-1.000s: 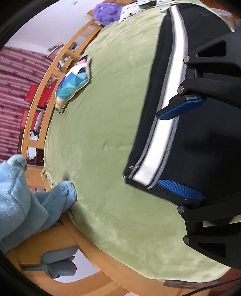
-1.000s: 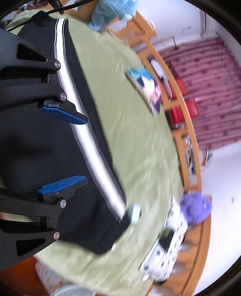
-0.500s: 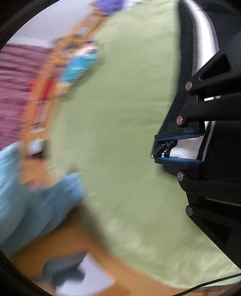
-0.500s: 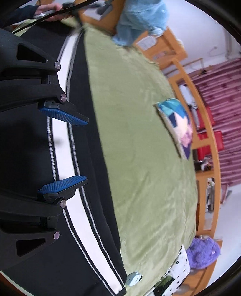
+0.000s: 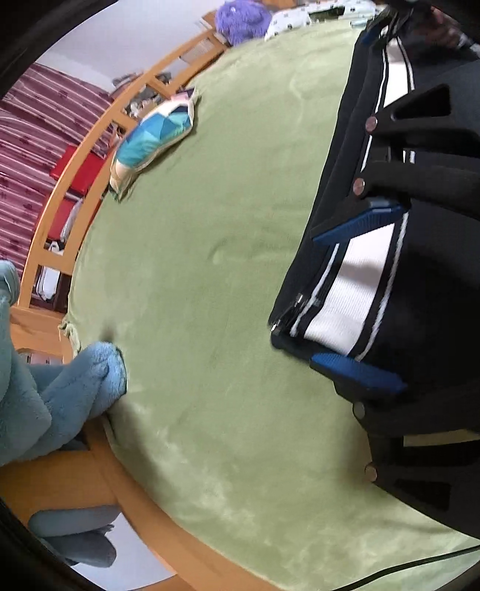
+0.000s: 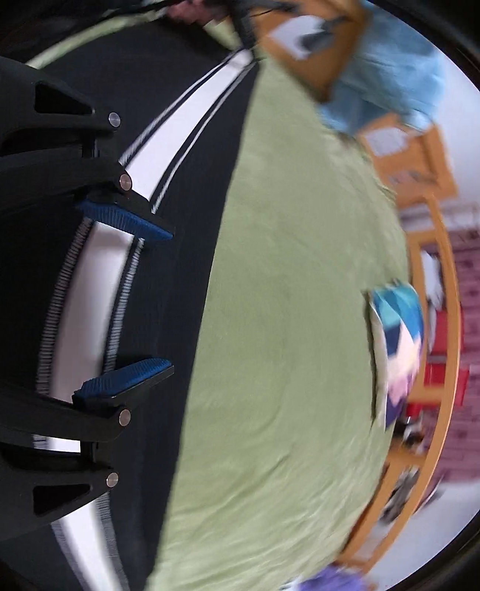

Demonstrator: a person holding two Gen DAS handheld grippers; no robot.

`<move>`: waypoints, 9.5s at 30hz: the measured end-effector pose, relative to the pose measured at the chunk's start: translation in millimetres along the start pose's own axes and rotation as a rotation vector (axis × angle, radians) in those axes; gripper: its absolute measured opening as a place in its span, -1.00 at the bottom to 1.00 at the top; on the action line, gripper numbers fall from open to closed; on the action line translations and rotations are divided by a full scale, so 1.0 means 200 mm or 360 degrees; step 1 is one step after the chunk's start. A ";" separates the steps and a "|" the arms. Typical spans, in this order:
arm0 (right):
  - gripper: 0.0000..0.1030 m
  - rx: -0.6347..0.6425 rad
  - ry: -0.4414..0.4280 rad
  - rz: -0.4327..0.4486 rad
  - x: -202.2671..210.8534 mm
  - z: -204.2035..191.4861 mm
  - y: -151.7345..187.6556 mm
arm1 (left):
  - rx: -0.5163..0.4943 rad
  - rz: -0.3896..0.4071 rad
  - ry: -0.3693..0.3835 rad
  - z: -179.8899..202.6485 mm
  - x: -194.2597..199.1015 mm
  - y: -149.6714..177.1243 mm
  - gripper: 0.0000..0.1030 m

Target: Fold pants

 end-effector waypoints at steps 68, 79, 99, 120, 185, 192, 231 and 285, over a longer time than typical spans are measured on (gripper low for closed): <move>0.13 -0.0255 -0.0404 0.0036 0.27 -0.61 0.52 | 0.0009 -0.0018 0.0000 0.01 0.49 0.52 0.27; 0.12 0.0041 -0.0457 0.0007 0.41 -0.96 0.74 | 0.0111 -0.0161 0.0174 -0.07 0.49 0.84 0.27; 0.12 -0.0480 -0.0132 0.0205 0.57 -0.30 0.74 | -0.0177 -0.0121 0.0540 0.42 0.49 0.79 0.23; 0.12 -0.0525 -0.0059 0.0162 0.47 -0.23 0.78 | 0.0029 0.0044 -0.0129 -0.12 0.49 0.79 0.20; 0.26 -0.0731 -0.0331 0.0262 0.59 0.08 0.73 | -0.0641 -0.0134 0.0405 1.14 0.53 0.95 0.33; 0.36 -0.0551 -0.0094 0.0034 0.31 -0.12 0.70 | -0.0550 -0.0110 0.0332 0.96 0.50 0.87 0.33; -0.11 -0.0483 0.0082 0.0186 0.80 -0.13 0.84 | -0.0494 0.0192 0.0185 0.99 0.84 0.92 0.29; -0.42 -0.0515 -0.0127 0.0019 0.28 -0.02 0.57 | -0.0537 -0.0108 0.0167 1.10 0.49 0.59 0.37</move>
Point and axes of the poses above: each gripper's, at about its wrist camera, not at the fingertips, and x roughly against the way its jaws point, z to its right, y to its underside, the point moved 4 cm from there along -x, roughly the way its jaws point, and after that the axes turned 1 degree about -z, right-handed, at the moved point
